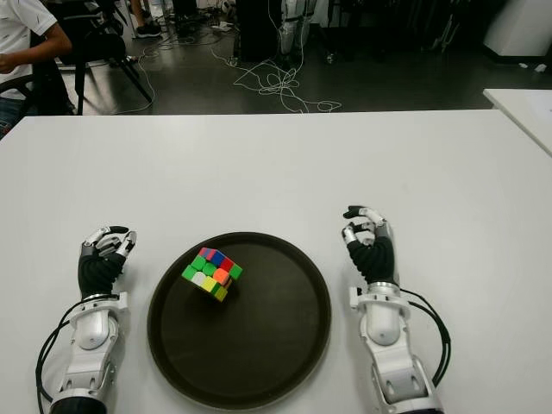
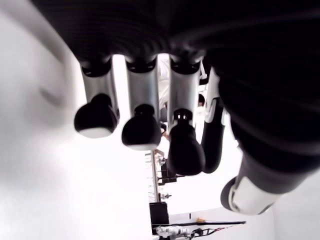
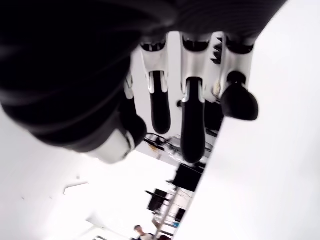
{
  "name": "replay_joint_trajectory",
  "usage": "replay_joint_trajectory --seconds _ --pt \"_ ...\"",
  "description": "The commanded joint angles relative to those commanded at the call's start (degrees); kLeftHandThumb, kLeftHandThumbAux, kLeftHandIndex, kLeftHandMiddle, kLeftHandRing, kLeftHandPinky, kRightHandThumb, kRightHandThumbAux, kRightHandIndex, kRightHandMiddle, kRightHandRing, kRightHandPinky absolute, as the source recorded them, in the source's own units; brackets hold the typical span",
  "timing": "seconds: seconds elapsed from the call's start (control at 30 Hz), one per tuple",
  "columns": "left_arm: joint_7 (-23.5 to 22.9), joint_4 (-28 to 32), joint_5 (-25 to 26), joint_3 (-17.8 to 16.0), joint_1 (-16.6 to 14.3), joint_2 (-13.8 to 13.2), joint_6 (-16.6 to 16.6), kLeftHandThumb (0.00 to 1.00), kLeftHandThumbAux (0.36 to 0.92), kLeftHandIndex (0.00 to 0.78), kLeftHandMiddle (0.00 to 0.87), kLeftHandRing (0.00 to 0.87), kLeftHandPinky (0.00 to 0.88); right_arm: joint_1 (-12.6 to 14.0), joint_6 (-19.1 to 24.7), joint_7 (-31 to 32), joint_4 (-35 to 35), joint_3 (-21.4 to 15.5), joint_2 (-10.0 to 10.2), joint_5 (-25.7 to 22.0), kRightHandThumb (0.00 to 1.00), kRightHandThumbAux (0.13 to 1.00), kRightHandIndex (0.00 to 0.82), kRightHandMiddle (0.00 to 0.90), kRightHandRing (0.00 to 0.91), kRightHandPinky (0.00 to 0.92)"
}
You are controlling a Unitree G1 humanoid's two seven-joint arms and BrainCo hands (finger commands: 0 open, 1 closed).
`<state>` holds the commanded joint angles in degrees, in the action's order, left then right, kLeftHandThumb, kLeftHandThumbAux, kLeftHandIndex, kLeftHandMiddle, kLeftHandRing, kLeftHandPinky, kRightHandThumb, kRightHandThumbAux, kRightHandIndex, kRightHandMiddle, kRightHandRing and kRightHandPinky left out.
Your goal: Pick up the Rubik's Cube and put it in the plate
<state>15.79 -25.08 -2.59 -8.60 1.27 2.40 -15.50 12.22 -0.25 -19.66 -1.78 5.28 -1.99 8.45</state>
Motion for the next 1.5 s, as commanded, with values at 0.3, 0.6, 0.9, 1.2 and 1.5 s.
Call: replay_joint_trajectory --seconds 0.3,0.6,0.9,1.2,1.5 --pt "-0.3 -0.6 0.6 -0.4 -0.2 -0.1 -0.2 0.703 0.705 0.444 0.795 0.824 0.833 -0.1 9.1 -1.6 1.8 -0.7 1.1 -1.0 0.692 0.726 0.438 0.789 0.813 0.813" --pt "-0.7 1.0 0.3 -0.1 0.6 -0.3 0.8 0.703 0.706 0.443 0.790 0.818 0.828 0.7 10.7 -2.9 3.4 -0.9 2.0 -3.0 0.693 0.725 0.439 0.791 0.815 0.812" --pt "-0.9 0.3 0.0 0.0 0.5 -0.8 0.5 0.706 0.705 0.444 0.786 0.812 0.822 1.6 9.8 -3.8 3.9 -0.8 1.9 -4.1 0.695 0.725 0.439 0.791 0.814 0.813" --pt "-0.2 1.0 0.5 -0.7 0.6 -0.4 1.9 0.706 0.706 0.443 0.777 0.804 0.814 2.3 8.6 -4.7 3.9 -1.2 2.2 -5.2 0.696 0.724 0.439 0.794 0.816 0.816" --pt "-0.9 3.0 -0.7 0.2 1.3 -1.1 4.1 0.706 0.705 0.443 0.788 0.815 0.823 3.0 7.0 -5.2 3.0 -1.6 2.0 -6.3 0.697 0.724 0.438 0.789 0.813 0.813"
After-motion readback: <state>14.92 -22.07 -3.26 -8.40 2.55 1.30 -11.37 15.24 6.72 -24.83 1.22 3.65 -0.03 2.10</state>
